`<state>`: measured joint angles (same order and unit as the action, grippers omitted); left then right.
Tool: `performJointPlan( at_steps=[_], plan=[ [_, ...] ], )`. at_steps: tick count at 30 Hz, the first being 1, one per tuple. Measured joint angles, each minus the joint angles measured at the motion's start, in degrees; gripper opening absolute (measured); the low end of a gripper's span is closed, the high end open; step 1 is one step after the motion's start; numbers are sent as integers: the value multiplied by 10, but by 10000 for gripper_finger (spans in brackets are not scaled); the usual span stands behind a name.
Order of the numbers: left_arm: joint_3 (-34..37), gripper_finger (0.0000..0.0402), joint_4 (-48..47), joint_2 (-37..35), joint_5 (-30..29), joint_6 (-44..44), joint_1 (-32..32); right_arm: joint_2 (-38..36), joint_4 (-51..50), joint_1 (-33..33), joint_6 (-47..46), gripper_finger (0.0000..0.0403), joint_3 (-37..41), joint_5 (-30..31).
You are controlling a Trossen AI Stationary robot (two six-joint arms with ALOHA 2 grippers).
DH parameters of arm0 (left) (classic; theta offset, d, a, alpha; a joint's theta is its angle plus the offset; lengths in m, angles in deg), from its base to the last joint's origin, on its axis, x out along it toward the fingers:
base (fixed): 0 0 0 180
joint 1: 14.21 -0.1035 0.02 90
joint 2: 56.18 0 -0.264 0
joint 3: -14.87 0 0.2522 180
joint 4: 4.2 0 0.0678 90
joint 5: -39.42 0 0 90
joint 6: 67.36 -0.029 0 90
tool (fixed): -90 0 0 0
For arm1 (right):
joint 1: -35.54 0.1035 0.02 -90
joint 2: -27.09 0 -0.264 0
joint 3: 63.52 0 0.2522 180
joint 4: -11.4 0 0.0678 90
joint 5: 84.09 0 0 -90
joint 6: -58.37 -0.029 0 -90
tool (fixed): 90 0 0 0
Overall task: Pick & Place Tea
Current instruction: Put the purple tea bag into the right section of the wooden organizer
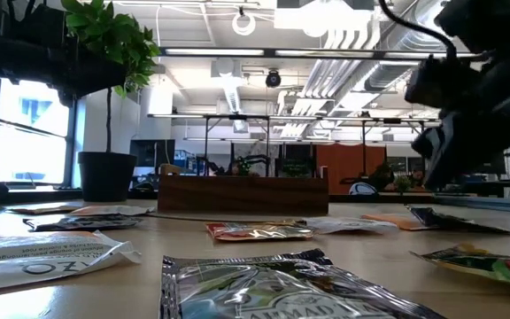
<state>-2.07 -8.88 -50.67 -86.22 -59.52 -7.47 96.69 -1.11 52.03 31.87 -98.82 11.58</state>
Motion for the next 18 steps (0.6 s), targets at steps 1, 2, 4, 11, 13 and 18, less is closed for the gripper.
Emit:
performJointPlan(
  at_steps=[1,2,4,11,13,18],
  plan=[
    [0,127,0,0,0,0,0,-6,1,0,0,3,0,0],
    [0,127,0,0,0,0,0,-10,1,0,2,3,0,1],
    [0,127,0,0,1,0,0,-15,2,0,14,2,0,2],
    [0,127,0,0,1,0,0,-12,24,-1,32,30,-1,2],
    [0,127,0,0,1,0,0,-12,37,-5,49,52,-1,4],
    [0,127,0,0,1,1,0,5,48,-12,74,112,-2,13]
  ],
)
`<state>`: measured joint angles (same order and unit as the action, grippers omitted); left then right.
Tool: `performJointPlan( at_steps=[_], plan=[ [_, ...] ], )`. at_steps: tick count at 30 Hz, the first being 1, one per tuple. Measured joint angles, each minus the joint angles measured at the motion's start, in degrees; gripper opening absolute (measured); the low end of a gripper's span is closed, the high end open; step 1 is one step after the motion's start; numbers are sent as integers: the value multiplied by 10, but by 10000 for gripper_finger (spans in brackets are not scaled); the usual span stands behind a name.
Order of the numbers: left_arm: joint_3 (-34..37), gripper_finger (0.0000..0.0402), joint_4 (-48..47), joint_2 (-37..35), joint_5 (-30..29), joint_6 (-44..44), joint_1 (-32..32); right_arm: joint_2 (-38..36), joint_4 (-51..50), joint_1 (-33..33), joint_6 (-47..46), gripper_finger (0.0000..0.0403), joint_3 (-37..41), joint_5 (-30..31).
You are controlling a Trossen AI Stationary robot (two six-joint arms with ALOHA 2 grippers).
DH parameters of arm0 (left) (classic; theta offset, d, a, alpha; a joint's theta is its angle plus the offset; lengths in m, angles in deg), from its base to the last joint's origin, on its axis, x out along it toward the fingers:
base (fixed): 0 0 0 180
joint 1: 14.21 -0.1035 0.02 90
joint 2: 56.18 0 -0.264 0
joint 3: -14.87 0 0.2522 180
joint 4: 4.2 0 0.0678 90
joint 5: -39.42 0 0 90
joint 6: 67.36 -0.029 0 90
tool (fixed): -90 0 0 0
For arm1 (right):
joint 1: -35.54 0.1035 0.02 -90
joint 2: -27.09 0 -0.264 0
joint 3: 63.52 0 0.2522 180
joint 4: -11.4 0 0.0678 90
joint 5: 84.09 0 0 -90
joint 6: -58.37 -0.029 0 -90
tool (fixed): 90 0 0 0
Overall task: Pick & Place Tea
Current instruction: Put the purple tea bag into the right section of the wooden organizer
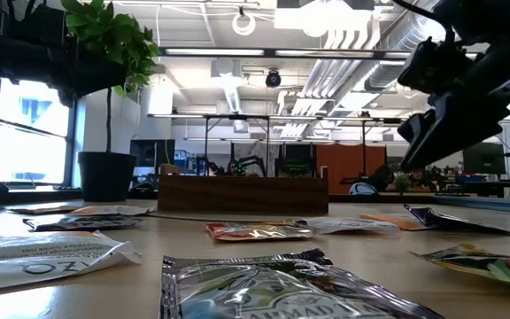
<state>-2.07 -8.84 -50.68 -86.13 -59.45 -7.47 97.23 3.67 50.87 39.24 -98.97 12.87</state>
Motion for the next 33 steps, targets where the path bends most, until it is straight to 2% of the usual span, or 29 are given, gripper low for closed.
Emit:
performJointPlan(
  at_steps=[7,16,23,31,33],
  plan=[
    [0,127,0,0,0,1,0,86,80,0,9,162,0,-46],
    [0,127,-1,0,0,1,0,151,97,0,27,159,-2,-46],
    [0,127,-2,0,0,1,0,152,75,0,64,117,-2,-29],
    [0,127,-2,0,0,1,0,151,66,0,65,15,-2,-17],
    [0,127,-2,0,0,1,0,149,67,0,63,6,-2,-17]
  ],
)
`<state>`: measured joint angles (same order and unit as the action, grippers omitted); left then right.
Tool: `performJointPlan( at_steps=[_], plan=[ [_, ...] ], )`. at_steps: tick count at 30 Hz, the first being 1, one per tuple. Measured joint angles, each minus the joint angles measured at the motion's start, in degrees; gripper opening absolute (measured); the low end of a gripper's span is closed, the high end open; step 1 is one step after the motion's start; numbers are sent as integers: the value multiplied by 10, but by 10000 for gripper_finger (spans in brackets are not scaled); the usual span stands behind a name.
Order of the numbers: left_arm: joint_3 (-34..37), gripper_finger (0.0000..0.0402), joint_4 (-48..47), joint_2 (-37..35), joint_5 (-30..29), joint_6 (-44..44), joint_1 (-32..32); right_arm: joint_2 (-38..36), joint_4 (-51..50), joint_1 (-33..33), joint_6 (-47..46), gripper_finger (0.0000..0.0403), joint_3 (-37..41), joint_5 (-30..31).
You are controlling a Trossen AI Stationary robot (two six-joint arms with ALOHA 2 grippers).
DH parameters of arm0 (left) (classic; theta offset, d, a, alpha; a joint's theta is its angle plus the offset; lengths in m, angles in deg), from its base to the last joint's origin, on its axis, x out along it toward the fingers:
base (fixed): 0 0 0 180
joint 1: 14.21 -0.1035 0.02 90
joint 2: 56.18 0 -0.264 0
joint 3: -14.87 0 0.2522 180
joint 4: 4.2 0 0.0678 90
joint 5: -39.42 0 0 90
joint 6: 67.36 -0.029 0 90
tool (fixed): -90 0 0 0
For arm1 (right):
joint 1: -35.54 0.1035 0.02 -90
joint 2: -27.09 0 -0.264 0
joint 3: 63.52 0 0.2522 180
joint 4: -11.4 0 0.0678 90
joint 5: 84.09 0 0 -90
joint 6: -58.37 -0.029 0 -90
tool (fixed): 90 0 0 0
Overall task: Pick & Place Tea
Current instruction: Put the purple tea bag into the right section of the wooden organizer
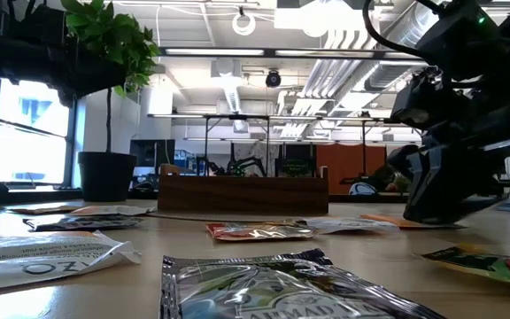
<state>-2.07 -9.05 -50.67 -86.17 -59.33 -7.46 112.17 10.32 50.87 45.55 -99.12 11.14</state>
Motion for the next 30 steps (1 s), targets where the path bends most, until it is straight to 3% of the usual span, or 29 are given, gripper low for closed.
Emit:
performJointPlan(
  at_steps=[6,9,13,17,19,23,30],
  plan=[
    [0,127,1,0,-1,0,0,-32,11,0,9,15,4,3],
    [0,127,1,0,-1,0,0,-67,32,0,35,4,2,39],
    [0,127,3,0,-1,0,0,-85,105,-15,97,8,2,161],
    [0,127,3,0,-1,0,0,-71,263,-46,195,3,1,324],
    [0,127,4,0,-1,0,0,-50,364,-73,219,4,1,370],
    [0,127,4,0,0,0,0,8,504,-136,189,3,0,315],
    [0,127,4,0,1,0,0,141,521,-175,165,2,-90,259]
  ],
)
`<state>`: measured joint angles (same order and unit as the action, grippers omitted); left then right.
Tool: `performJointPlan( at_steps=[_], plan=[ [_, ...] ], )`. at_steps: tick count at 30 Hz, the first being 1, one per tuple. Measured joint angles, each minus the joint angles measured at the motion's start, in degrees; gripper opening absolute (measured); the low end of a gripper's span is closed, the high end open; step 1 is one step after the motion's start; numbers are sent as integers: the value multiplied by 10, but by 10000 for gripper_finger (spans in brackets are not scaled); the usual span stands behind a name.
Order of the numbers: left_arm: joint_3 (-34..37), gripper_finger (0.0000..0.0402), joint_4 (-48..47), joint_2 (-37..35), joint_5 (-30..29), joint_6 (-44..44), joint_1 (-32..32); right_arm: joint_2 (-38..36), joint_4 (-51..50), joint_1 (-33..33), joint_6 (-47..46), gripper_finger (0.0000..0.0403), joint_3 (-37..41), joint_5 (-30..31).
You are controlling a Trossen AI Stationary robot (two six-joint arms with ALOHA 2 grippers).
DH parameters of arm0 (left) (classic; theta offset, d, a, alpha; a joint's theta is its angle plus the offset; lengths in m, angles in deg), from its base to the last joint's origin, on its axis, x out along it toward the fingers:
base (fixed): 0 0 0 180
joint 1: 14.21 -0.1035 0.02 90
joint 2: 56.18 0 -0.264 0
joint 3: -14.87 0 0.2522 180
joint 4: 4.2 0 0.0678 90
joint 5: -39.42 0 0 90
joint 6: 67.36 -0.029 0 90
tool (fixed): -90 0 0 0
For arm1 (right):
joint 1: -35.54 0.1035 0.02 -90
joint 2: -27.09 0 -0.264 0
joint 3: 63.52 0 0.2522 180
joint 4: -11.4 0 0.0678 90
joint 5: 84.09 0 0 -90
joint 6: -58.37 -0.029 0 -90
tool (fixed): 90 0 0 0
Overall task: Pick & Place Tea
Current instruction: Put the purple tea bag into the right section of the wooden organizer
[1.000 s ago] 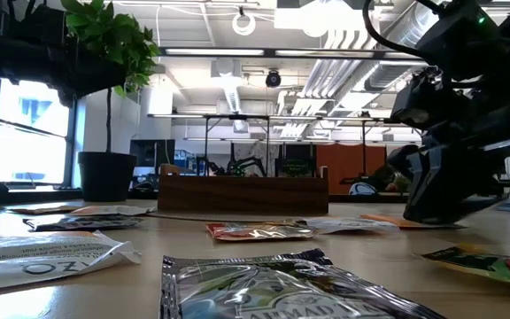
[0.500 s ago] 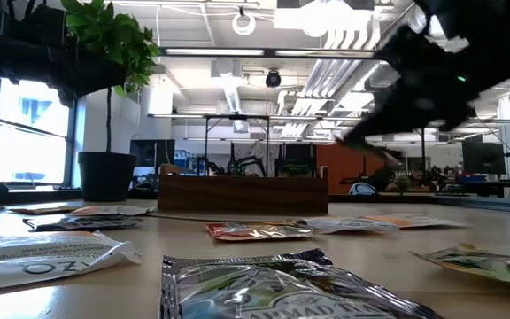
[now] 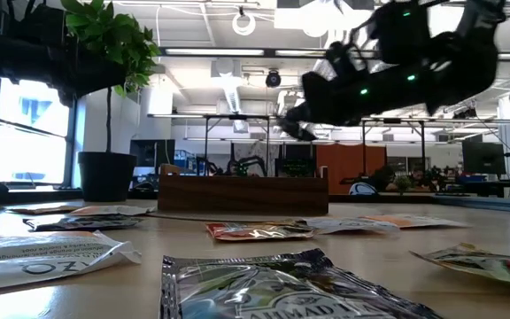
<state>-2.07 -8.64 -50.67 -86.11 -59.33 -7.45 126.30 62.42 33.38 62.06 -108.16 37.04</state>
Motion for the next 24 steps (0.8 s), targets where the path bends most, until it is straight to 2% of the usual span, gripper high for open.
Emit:
performJointPlan(
  at_steps=[3,7,10,16,21,24],
  plan=[
    [0,127,-2,0,0,0,0,42,-27,9,12,3,-52,53],
    [0,127,-5,0,0,0,0,66,-151,24,-12,3,-103,170],
    [0,127,-5,0,1,0,0,66,-224,36,-48,2,-124,211],
    [0,127,-5,0,2,0,0,66,-247,37,-64,5,-124,238],
    [0,127,-5,0,2,0,0,66,-249,30,-63,11,-124,187],
    [0,127,-5,0,2,0,0,66,-249,28,-62,24,-124,182]
  ],
)
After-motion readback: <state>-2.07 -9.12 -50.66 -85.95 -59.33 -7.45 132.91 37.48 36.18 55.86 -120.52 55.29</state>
